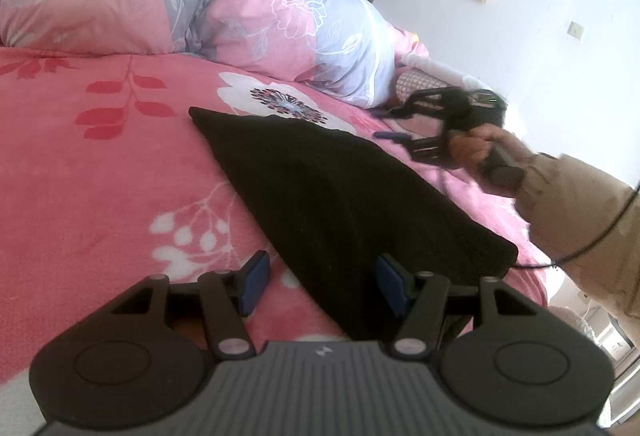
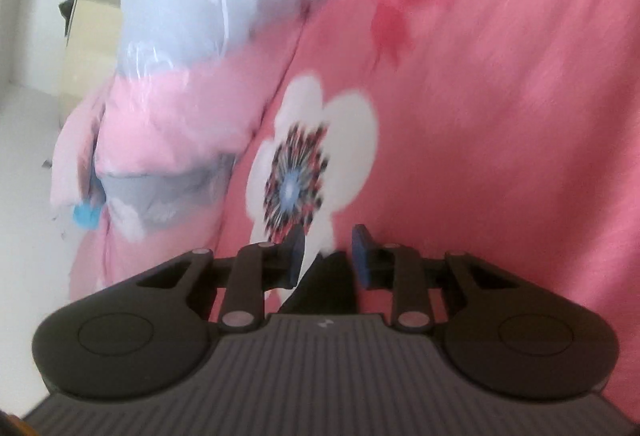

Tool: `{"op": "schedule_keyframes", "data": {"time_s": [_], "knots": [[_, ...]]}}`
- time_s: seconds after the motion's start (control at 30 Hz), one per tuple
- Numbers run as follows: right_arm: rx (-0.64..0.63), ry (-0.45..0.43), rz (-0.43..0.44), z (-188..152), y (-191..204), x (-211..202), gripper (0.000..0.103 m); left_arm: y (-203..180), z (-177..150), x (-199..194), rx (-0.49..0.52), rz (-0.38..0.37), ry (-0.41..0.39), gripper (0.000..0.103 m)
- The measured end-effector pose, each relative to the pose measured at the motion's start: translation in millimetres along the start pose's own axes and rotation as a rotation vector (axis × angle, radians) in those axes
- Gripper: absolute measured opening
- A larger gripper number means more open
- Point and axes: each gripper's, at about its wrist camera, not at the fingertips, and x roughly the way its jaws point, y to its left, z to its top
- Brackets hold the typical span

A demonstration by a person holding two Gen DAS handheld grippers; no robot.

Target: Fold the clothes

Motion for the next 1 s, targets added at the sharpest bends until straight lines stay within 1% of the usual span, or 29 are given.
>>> {"op": "schedule_keyframes", "data": {"time_s": [0.07,0.17,0.3,0.37,0.4,0.47,0.5,0.53,0.6,0.67,0.73,0.8,0.87,1.0], "knots": [[-0.019,-0.005,0.042,-6,7,-11,0.026,0,0,0,-0.002,-0.002,0.0,0.06],[-0.09,0.031,0.095,-25,25,-22,0.026,0,0,0,-0.003,-0.002,0.0,0.06],[-0.168,0.162,0.125,-57,40,-13,0.026,0,0,-1,-0.003,-0.001,0.0,0.06],[-0.179,0.194,0.096,-69,37,-5,0.026,0,0,-1,-0.003,0.0,0.001,0.06],[-0.175,0.188,0.069,-71,32,-3,0.026,-1,1,-1,-0.001,0.002,0.001,0.06],[-0.153,0.141,0.027,-68,17,-6,0.024,-1,0,-1,0.003,0.004,0.001,0.06],[-0.118,0.109,0.032,-63,8,-12,0.022,-1,0,-1,0.003,0.004,0.001,0.06],[-0.086,0.069,0.023,-59,0,-21,0.023,-1,0,-1,0.003,0.004,0.0,0.06],[-0.061,-0.022,-0.042,-53,-8,-47,0.026,-1,0,-1,0.0,0.002,-0.001,0.06],[-0.041,-0.095,-0.086,-51,-13,-73,0.026,0,0,-1,-0.003,-0.001,-0.003,0.06],[-0.013,-0.128,-0.045,-56,-11,-96,0.026,1,0,-2,-0.009,-0.006,-0.005,0.06],[-0.025,-0.13,-0.011,-68,0,-110,0.026,2,0,-2,-0.015,-0.01,-0.006,0.06],[-0.05,-0.109,0.026,-79,9,-118,0.026,3,1,-2,-0.018,-0.012,-0.006,0.06],[-0.045,-0.08,0.016,-93,0,-115,0.026,3,1,-2,-0.016,-0.01,-0.005,0.06]]}}
